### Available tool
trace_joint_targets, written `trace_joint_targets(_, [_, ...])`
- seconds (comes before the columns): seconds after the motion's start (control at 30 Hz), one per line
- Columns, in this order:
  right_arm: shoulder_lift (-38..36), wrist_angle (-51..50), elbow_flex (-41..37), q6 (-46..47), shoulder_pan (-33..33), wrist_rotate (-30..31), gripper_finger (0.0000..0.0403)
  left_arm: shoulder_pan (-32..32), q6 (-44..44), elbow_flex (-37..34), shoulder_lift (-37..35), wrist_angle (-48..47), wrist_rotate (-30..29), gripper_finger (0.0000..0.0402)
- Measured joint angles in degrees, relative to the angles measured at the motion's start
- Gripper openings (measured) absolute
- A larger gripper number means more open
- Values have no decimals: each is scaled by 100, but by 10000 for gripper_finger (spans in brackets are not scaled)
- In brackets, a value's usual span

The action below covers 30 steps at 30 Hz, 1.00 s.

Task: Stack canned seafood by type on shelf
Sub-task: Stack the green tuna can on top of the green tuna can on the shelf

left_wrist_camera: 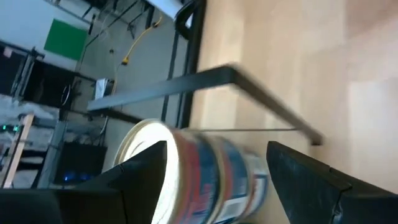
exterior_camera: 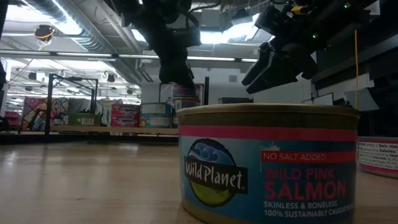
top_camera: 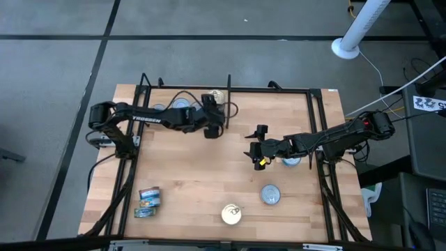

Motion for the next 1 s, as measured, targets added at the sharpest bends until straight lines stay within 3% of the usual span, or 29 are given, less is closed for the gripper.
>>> trace_joint_targets(0.33, [0,0,0,0,0,0,308,-836,-1,0,-2,-2,-5,272])
trace_joint_targets(0.5, [0,0,0,0,0,0,308,-1225,-497,0,-2,-88,-3,272])
trace_joint_targets(0.67, [0,0,0,0,-1,0,308,-1571,-1893,0,-2,-256,-1,272])
trace_joint_targets(0.83, [0,0,0,0,0,0,308,-1834,-3307,0,-9,-1003,104,272])
trace_joint_targets(1.0, [0,0,0,0,-1,0,308,-1998,-4654,162,-9,-2054,1302,272])
